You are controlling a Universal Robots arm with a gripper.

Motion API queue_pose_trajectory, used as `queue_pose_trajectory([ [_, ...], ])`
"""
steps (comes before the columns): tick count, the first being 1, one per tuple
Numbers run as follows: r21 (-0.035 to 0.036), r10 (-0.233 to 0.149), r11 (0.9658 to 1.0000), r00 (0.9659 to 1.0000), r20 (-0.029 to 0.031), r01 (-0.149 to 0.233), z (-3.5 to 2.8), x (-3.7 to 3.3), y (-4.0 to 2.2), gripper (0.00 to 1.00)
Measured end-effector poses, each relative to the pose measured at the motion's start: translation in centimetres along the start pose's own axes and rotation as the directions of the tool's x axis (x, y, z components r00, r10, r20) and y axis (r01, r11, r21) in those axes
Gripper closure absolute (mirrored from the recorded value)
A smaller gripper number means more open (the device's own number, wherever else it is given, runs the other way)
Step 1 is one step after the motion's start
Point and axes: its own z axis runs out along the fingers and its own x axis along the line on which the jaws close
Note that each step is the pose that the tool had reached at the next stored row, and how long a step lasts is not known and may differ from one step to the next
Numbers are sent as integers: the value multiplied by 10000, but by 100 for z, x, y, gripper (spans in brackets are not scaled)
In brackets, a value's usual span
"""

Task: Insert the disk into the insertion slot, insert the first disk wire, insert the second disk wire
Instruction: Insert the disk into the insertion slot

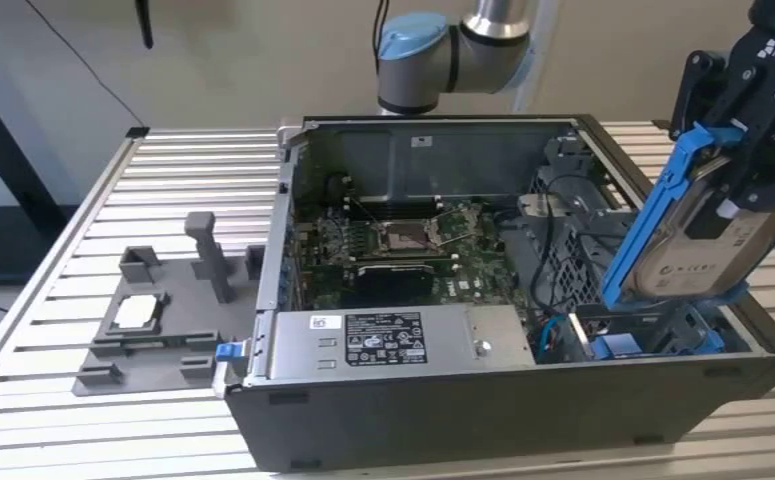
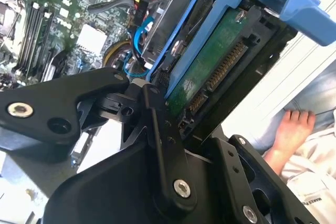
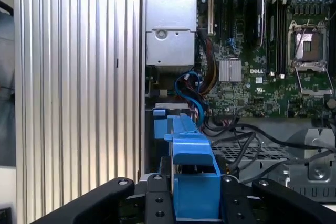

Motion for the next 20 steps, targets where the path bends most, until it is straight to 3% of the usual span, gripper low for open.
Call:
queue_pose_trajectory([
  [16,0,-2,10000,10000,39,2,289,4,-13,68],
  [20,-1,-5,10000,10000,89,5,351,4,-16,68],
])
